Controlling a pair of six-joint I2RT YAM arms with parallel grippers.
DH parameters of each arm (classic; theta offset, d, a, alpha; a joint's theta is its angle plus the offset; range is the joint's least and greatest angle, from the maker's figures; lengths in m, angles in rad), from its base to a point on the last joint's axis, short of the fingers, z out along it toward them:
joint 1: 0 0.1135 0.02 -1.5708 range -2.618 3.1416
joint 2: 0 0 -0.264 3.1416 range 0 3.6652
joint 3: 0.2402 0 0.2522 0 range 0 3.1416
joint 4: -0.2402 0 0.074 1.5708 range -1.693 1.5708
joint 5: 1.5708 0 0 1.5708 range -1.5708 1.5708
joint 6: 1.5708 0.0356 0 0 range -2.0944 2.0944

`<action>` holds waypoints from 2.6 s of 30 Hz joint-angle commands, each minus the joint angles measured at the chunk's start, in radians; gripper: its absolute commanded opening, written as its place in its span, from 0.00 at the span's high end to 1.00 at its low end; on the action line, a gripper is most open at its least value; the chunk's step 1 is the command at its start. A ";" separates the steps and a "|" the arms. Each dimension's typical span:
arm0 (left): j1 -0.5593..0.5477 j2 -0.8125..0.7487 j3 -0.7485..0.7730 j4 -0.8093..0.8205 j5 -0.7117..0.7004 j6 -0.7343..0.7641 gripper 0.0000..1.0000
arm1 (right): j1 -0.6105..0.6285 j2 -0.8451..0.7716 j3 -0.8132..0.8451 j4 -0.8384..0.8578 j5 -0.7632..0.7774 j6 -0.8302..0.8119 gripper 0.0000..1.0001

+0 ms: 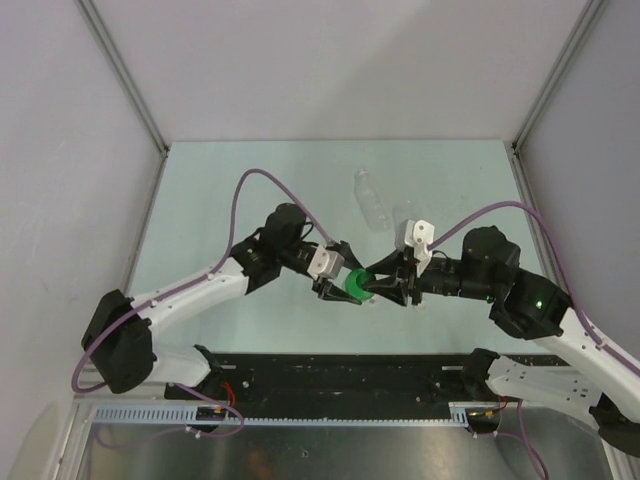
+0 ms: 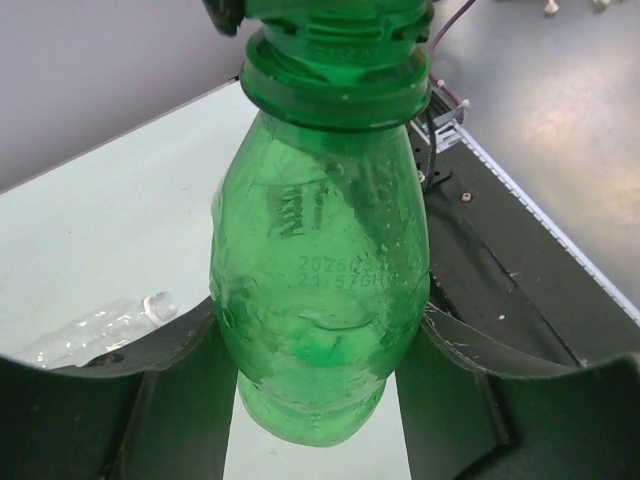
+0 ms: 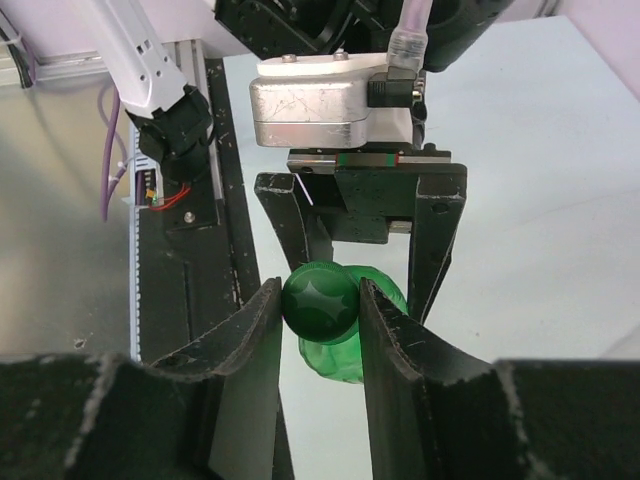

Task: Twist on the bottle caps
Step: Screw the bottle cap onto the plastic bottle.

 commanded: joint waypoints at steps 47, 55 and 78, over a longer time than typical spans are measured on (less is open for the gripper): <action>-0.051 0.088 0.270 -0.667 -0.134 0.447 1.00 | -0.007 -0.040 0.022 -0.233 -0.073 -0.544 1.00; -0.058 0.085 0.275 -0.679 -0.139 0.449 1.00 | 0.004 -0.018 0.019 -0.248 -0.142 -0.571 1.00; -0.069 0.012 0.244 -0.693 -0.046 0.563 1.00 | 0.019 0.008 -0.010 -0.225 -0.123 -0.576 1.00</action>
